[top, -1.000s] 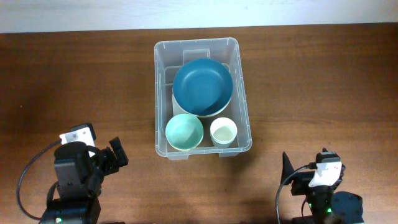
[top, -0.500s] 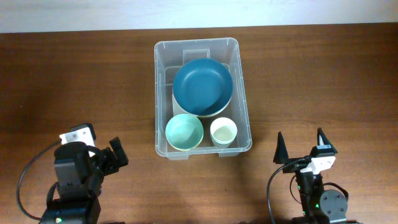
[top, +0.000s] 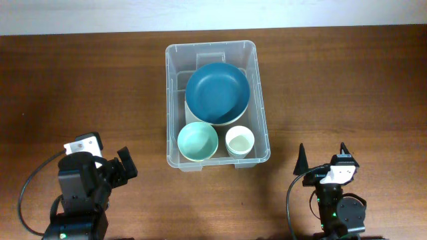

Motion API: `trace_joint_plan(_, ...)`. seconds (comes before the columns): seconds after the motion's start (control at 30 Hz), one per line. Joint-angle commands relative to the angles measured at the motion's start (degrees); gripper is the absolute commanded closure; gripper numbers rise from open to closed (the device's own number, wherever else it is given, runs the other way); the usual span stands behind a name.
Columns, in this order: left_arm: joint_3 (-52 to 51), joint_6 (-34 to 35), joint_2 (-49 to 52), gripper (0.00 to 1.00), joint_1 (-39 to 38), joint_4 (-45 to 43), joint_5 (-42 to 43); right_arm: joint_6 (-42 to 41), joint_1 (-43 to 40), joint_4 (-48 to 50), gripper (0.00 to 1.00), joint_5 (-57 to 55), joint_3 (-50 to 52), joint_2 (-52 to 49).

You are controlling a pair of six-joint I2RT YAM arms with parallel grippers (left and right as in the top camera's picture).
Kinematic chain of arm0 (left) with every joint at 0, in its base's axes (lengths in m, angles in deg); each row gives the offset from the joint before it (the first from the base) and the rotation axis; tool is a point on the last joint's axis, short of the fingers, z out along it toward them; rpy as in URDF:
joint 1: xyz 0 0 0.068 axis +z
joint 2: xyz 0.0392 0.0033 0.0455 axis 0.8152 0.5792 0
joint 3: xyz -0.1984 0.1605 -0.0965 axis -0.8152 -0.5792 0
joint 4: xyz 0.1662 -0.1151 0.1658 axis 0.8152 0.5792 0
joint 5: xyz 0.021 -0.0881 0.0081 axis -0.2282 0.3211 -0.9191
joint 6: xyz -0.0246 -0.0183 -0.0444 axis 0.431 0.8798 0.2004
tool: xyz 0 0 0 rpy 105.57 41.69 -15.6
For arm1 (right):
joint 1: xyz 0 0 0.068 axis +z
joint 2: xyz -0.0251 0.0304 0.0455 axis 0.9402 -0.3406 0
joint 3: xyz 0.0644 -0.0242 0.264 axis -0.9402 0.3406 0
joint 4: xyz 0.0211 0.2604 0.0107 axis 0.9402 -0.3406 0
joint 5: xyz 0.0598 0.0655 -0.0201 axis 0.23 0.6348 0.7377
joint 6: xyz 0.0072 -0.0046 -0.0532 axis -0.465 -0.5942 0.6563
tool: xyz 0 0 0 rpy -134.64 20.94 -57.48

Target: Pack container

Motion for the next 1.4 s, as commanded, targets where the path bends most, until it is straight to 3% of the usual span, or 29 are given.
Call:
trace_joint_plan(0.0, -0.24, -0.33, -0.24, 0.0, 0.24, -0.11, -0.39, -0.81, 0.35, -0.92, 0.01, 1.77, 0.26, 0.61)
trace_joint_plan(1.37, -0.24, -0.31, -0.24, 0.0, 0.24, -0.11, -0.39, 0.02, -1.42, -1.73, 0.01, 5.7, 0.26, 0.59)
